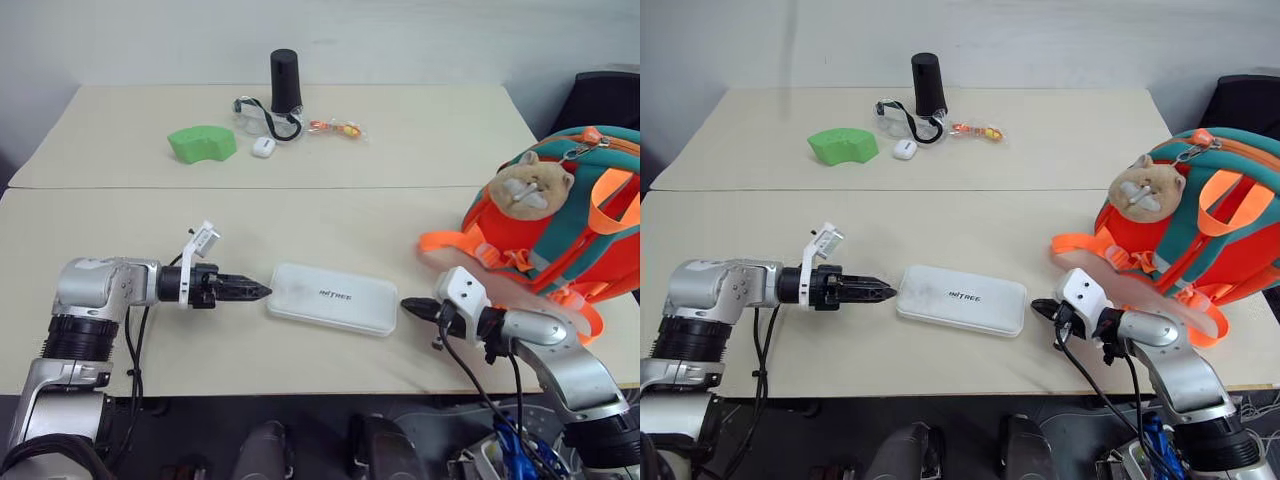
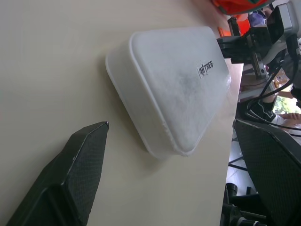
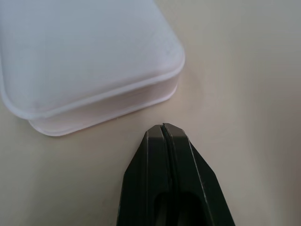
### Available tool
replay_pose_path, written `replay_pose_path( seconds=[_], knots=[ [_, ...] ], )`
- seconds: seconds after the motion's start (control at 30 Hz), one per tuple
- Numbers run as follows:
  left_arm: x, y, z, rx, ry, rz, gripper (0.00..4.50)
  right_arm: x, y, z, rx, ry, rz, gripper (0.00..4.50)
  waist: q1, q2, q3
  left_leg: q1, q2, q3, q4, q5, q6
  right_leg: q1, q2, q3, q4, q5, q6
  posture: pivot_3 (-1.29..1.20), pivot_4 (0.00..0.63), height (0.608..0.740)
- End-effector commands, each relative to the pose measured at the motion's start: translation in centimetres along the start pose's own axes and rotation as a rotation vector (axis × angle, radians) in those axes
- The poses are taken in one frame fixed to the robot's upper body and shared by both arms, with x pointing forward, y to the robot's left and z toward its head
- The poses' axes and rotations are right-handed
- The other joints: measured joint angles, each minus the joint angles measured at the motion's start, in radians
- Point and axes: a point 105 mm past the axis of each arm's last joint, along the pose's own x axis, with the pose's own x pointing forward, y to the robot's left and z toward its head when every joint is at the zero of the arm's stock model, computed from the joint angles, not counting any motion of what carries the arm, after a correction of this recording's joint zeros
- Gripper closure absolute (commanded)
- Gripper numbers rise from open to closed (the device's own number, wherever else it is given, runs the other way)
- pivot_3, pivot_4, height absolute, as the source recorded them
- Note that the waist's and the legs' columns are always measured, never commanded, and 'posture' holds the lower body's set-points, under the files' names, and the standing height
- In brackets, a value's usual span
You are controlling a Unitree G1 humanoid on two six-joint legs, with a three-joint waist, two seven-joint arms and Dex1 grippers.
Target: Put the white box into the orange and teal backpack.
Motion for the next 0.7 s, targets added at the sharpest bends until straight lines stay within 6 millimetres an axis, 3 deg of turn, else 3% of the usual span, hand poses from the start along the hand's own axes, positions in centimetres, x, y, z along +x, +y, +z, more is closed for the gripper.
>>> replay_pose_path(
  seconds=[0.03,0.37,0.7],
  knots=[
    [0.8,-0.4,0.5,-0.012,0.025,-0.031,0.04,0.0,0.7,0.0,-0.024,0.006,0.031,4.50,0.000,0.000,0.000,0.000,0.000,0.000,0.000,0.000,0.000,0.000,0.000,0.000,0.000,0.000,0.000,0.00,0.150,0.740],
    [4.8,-1.4,1.5,-0.012,0.088,-0.116,0.04,0.2,1.6,-0.2,-0.040,0.013,0.047,4.50,0.001,-0.001,-0.001,0.000,0.000,0.000,0.002,0.000,0.000,0.000,0.000,0.001,0.000,0.000,0.000,0.00,0.150,0.740],
    [6.6,-2.7,2.2,0.021,0.178,-0.185,0.04,0.4,2.0,-0.4,-0.038,0.013,0.037,4.50,0.001,-0.001,-0.001,0.000,0.000,-0.001,0.004,0.000,0.000,0.001,0.000,0.001,0.000,0.000,0.000,0.00,0.150,0.740]
  ],
)
